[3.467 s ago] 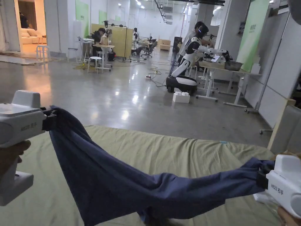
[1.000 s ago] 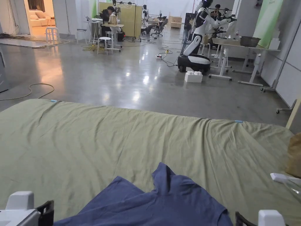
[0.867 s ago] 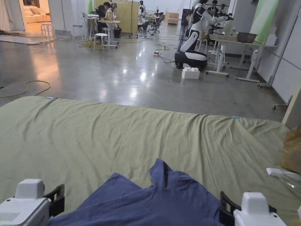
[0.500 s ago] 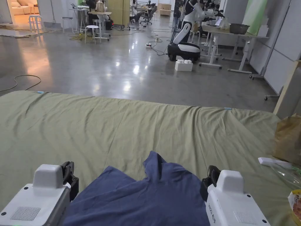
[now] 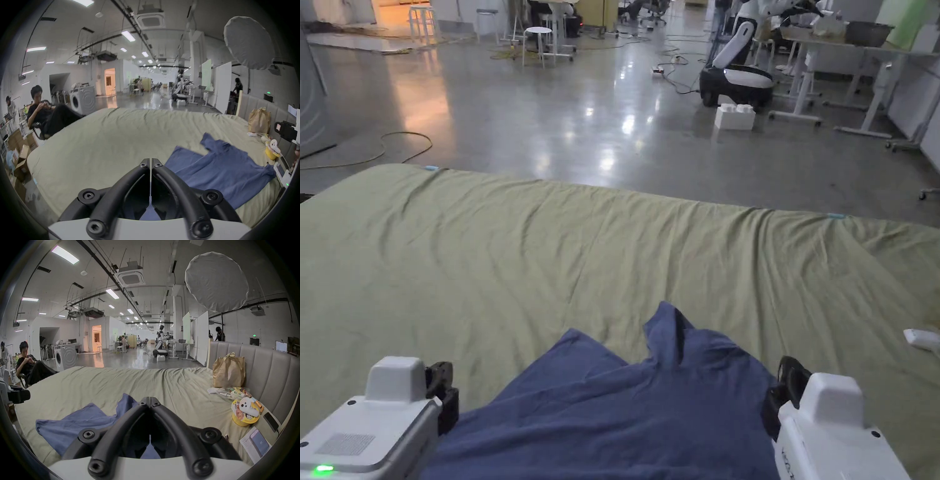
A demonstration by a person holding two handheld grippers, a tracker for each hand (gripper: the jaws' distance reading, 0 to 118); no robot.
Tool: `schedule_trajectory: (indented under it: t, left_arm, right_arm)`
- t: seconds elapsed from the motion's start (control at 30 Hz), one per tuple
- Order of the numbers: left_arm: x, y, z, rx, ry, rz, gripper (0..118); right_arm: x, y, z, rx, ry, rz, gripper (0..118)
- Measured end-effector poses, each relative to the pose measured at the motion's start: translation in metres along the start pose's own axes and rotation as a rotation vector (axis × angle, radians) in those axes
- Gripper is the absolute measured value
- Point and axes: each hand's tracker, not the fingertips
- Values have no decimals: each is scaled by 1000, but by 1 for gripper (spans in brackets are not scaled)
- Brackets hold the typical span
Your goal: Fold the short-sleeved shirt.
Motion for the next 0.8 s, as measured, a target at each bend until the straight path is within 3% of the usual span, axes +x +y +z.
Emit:
schedule_trajectory:
  t: [0.13,0.2,0.23,0.37,0.4,0.63,0.8]
  left_arm:
    - [-52,-14,-18,-152,79,82,1]
    - [-71,-21,-28,-230,127,107,8]
    - [-78,-25,-32,-245,149,131,15]
    - [-96,-35,-57,-339,33,255,65]
    - [-95,-36,-61,-386,27,258,68]
    - [-84,-58,-113,-541,112,133,68]
    - [-72,-74,-121,-517,168,84,67]
  right_arm:
    - [-2,-11,-12,-74,22,-21,0]
    - [-5,-17,-17,-103,26,-22,0]
    - [-7,-18,-19,-109,30,-24,0]
    - [-15,-24,-29,-143,48,-16,0]
    - [-17,-26,-31,-150,50,-13,0]
    - [-22,-38,-47,-205,63,13,0]
    - [-20,-45,-60,-245,58,34,0]
